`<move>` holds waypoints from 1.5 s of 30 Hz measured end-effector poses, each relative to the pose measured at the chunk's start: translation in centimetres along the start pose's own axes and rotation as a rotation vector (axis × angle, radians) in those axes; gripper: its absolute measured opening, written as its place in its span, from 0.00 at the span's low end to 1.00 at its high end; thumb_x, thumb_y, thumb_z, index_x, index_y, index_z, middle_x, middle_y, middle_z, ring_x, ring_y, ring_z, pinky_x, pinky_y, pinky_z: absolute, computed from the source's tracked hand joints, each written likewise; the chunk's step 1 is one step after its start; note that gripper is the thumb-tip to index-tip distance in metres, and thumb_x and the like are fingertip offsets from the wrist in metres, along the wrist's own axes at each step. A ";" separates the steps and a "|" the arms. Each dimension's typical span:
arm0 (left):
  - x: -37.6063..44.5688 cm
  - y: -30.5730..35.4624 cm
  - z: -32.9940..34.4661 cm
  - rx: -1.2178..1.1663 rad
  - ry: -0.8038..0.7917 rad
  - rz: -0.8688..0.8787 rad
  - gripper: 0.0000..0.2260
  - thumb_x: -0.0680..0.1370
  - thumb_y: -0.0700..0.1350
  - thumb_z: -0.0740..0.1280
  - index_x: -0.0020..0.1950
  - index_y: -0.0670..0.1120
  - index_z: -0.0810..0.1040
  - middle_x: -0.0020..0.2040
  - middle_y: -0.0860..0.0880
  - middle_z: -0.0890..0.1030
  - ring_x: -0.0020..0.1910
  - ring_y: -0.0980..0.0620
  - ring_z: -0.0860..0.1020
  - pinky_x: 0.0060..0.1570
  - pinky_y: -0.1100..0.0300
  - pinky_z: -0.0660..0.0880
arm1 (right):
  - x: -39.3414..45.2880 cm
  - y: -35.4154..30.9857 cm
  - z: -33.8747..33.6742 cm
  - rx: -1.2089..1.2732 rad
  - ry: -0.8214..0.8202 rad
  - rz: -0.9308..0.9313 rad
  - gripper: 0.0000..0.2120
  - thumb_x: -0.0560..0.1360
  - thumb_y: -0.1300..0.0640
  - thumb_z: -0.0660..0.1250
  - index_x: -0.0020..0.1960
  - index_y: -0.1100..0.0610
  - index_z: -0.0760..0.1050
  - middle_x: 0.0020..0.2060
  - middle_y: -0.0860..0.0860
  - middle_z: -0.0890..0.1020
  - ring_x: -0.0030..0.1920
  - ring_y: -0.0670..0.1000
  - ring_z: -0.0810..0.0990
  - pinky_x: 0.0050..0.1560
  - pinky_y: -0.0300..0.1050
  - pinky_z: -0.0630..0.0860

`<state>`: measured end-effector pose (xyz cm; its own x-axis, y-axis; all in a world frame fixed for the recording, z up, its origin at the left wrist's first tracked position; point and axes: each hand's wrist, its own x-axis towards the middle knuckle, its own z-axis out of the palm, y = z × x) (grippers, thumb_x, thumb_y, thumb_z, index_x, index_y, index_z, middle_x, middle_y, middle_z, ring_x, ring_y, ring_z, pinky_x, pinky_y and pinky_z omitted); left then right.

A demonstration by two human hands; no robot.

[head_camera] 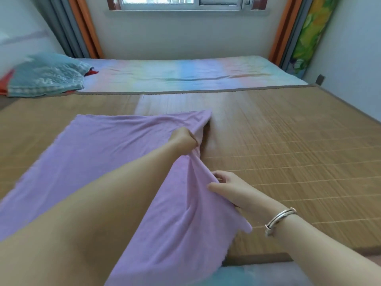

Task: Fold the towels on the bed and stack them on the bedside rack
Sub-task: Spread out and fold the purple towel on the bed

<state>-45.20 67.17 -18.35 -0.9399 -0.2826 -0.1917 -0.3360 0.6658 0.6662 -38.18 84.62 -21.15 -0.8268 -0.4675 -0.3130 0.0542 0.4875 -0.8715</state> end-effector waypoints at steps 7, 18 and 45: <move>-3.2 -11.0 -13.3 -0.469 0.019 -0.090 0.11 0.73 0.32 0.61 0.44 0.45 0.78 0.42 0.48 0.77 0.45 0.53 0.77 0.36 0.63 0.78 | 3.7 -11.2 12.1 -0.069 -0.077 -0.197 0.17 0.74 0.63 0.58 0.60 0.55 0.76 0.52 0.56 0.81 0.51 0.52 0.78 0.56 0.48 0.75; -4.4 -33.6 -27.6 -0.511 0.100 -0.236 0.26 0.74 0.30 0.58 0.68 0.50 0.71 0.51 0.52 0.73 0.48 0.54 0.74 0.39 0.63 0.74 | 10.8 -19.5 35.2 0.051 -0.347 -0.178 0.19 0.74 0.63 0.58 0.63 0.51 0.75 0.50 0.53 0.80 0.49 0.51 0.79 0.52 0.46 0.76; -19.9 -41.9 -22.5 -0.161 -0.005 -0.594 0.17 0.70 0.44 0.73 0.54 0.43 0.73 0.52 0.46 0.78 0.48 0.48 0.78 0.41 0.55 0.77 | 9.5 -13.0 35.8 -0.177 -0.156 -0.307 0.18 0.70 0.73 0.56 0.39 0.53 0.77 0.35 0.51 0.81 0.38 0.53 0.78 0.39 0.47 0.72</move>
<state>-11.03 29.36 -26.17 -0.5954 -0.5696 -0.5666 -0.7892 0.2825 0.5453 -26.70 47.41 -26.38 -0.6935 -0.7114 -0.1137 -0.2911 0.4210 -0.8591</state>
